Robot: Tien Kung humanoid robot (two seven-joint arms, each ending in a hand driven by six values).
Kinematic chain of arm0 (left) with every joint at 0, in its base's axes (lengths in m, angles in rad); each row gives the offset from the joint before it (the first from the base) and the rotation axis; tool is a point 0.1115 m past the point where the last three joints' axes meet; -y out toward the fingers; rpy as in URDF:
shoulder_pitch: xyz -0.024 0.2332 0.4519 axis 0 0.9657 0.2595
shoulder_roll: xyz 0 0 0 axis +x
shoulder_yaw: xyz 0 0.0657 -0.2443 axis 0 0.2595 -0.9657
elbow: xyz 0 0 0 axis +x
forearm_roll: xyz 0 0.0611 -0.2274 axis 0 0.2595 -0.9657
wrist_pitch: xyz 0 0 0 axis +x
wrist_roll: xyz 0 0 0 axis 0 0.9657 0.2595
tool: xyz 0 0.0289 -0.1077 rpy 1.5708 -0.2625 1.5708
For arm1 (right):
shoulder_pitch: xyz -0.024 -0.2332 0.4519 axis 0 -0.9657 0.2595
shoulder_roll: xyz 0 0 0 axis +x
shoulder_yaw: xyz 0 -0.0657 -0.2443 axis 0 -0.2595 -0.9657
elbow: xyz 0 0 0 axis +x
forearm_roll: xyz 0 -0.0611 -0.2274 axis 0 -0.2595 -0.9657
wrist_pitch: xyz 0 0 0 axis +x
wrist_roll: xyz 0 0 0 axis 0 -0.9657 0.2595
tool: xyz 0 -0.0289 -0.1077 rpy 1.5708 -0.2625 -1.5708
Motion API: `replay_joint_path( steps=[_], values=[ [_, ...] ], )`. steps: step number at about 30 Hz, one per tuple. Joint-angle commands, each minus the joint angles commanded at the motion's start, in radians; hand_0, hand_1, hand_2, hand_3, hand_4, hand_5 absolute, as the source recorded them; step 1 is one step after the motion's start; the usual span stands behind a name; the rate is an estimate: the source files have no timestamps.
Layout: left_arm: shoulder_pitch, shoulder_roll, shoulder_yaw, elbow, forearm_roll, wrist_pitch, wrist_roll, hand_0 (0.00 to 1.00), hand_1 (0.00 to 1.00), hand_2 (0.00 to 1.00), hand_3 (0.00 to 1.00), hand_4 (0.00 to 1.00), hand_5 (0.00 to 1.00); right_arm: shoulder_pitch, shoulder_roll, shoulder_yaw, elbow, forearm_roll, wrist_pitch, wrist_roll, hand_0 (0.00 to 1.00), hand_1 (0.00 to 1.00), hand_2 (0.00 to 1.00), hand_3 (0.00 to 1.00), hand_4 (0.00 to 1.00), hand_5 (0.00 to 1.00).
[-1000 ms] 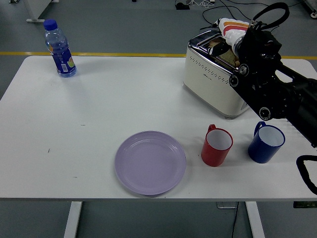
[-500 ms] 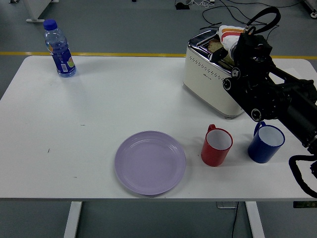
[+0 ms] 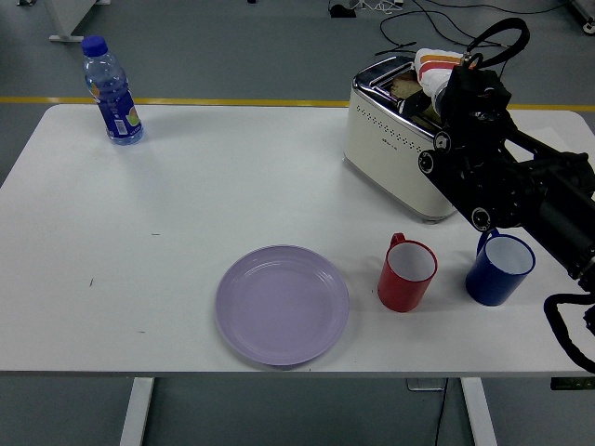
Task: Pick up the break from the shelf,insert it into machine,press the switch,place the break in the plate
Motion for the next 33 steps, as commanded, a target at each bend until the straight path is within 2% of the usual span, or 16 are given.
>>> replay_joint_path(
  steps=[4, 5, 10, 11, 17, 22, 23, 27, 33],
  values=[
    [0.001, 0.000, -0.003, 0.000, 0.004, -0.001, 0.000, 0.651, 0.568, 0.594, 0.603, 0.318, 0.964, 0.000, -0.001, 0.001, 0.004, -0.002, -0.002, -0.002, 0.287, 0.314, 0.391, 0.514, 0.620, 0.190],
    [0.001, 0.000, -0.003, 0.000, 0.004, -0.001, 0.001, 0.651, 0.568, 0.594, 0.603, 0.317, 0.963, 0.001, -0.001, 0.001, 0.005, -0.005, -0.003, -0.002, 0.222, 0.306, 0.389, 0.507, 0.491, 0.057],
    [0.002, 0.001, -0.004, 0.000, 0.007, -0.002, 0.001, 0.651, 0.568, 0.594, 0.603, 0.317, 0.963, 0.002, -0.002, -0.001, 0.008, -0.016, -0.002, -0.004, 0.222, 0.306, 0.389, 0.507, 0.491, 0.057],
    [0.002, 0.001, -0.003, 0.000, 0.005, -0.001, 0.001, 0.651, 0.568, 0.594, 0.602, 0.319, 0.966, 0.002, -0.003, -0.001, 0.008, -0.017, -0.003, -0.004, 0.226, 0.296, 0.381, 0.500, 0.456, 0.003],
    [0.001, 0.002, -0.002, 0.000, 0.002, 0.000, 0.000, 0.651, 0.568, 0.594, 0.603, 0.318, 0.964, 0.001, -0.013, 0.005, 0.019, -0.017, -0.017, -0.002, 0.240, 0.293, 0.378, 0.498, 0.434, 0.002],
    [-0.002, 0.003, -0.001, 0.000, -0.002, 0.000, -0.001, 0.651, 0.568, 0.594, 0.603, 0.318, 0.964, -0.001, -0.039, 0.021, 0.058, -0.009, -0.034, -0.001, 0.240, 0.293, 0.378, 0.498, 0.434, 0.002],
    [-0.002, 0.003, 0.001, 0.000, -0.005, 0.000, -0.001, 0.651, 0.568, 0.594, 0.603, 0.318, 0.965, -0.003, -0.054, 0.028, 0.079, -0.006, -0.040, -0.001, 0.243, 0.286, 0.374, 0.498, 0.404, 0.002],
    [-0.003, 0.004, 0.002, 0.000, -0.008, 0.001, -0.002, 0.651, 0.568, 0.594, 0.603, 0.318, 0.965, -0.006, -0.084, 0.044, 0.126, -0.001, -0.049, -0.002, 0.243, 0.286, 0.374, 0.498, 0.404, 0.002],
    [-0.002, 0.005, 0.004, 0.000, -0.012, 0.001, -0.002, 0.650, 0.568, 0.595, 0.603, 0.319, 0.966, -0.016, -0.157, 0.088, 0.245, 0.001, -0.058, -0.008, 0.238, 0.280, 0.368, 0.497, 0.393, 0.002]
  ],
)
